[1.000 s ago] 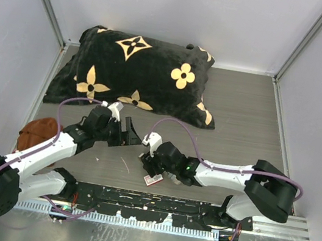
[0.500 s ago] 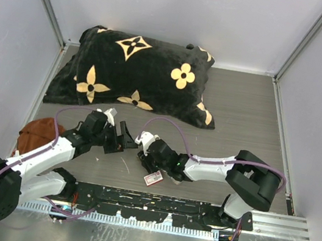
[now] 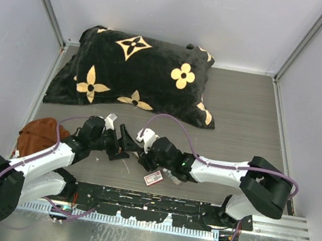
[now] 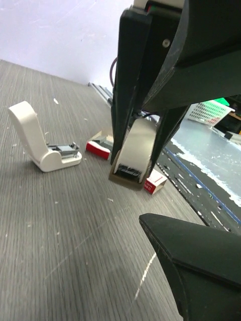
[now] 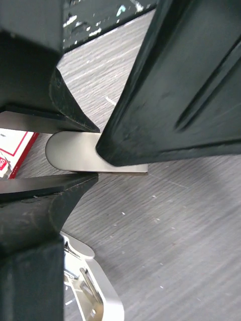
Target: Load the staples into the stapler
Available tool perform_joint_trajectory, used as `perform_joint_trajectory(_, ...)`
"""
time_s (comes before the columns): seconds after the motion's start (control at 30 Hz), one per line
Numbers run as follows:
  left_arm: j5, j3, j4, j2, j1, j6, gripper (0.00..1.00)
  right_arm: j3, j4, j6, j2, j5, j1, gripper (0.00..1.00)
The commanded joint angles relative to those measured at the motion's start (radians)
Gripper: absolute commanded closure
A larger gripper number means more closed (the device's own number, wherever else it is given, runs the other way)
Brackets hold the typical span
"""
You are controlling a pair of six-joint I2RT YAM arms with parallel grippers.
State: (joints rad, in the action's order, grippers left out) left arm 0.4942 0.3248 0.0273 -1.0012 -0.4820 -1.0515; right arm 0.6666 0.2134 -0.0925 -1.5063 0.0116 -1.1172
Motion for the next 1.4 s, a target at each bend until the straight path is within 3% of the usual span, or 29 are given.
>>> perform_joint_trajectory(0.0, 0.089, 0.014, 0.127, -0.017, 0.006, -0.055, 0.16, 0.003, 0.077, -0.007, 0.090, -0.024, -0.002, 0.92)
perform_joint_trajectory(0.17, 0.135, 0.007, 0.218, -0.033, 0.005, -0.106, 0.21, -0.005, 0.078, -0.018, 0.113, -0.022, -0.001, 0.93)
perform_joint_trajectory(0.5, 0.154, -0.027, 0.266, 0.014, 0.005, -0.157, 0.45, -0.020, 0.119, -0.055, 0.141, -0.048, -0.001, 0.93)
perform_joint_trajectory(0.77, 0.159, -0.040, 0.306, 0.019, 0.004, -0.187, 0.56, -0.024, 0.133, -0.071, 0.170, -0.081, 0.000, 0.94)
perform_joint_trajectory(0.9, 0.177, -0.037, 0.323, 0.016, 0.005, -0.193, 0.67, -0.023, 0.129, -0.079, 0.179, -0.071, 0.000, 0.93)
perform_joint_trajectory(0.93, 0.181, -0.036, 0.329, 0.018, 0.005, -0.193, 0.71, -0.021, 0.125, -0.087, 0.181, -0.063, 0.000, 0.88)
perform_joint_trajectory(1.03, 0.188, -0.038, 0.347, 0.031, 0.006, -0.197, 0.80, -0.017, 0.110, -0.111, 0.210, -0.057, 0.000, 0.53)
perform_joint_trajectory(1.1, 0.197, -0.034, 0.353, 0.045, 0.006, -0.196, 0.82, -0.015, 0.097, -0.128, 0.244, -0.067, 0.000, 0.35)
perform_joint_trajectory(1.23, 0.224, -0.012, 0.346, 0.069, 0.006, -0.171, 0.84, -0.013, 0.019, -0.174, 0.333, -0.062, 0.011, 0.18)
perform_joint_trajectory(1.37, 0.260, 0.008, 0.325, 0.080, 0.006, -0.127, 0.86, -0.036, -0.032, -0.277, 0.406, -0.214, 0.094, 0.14)
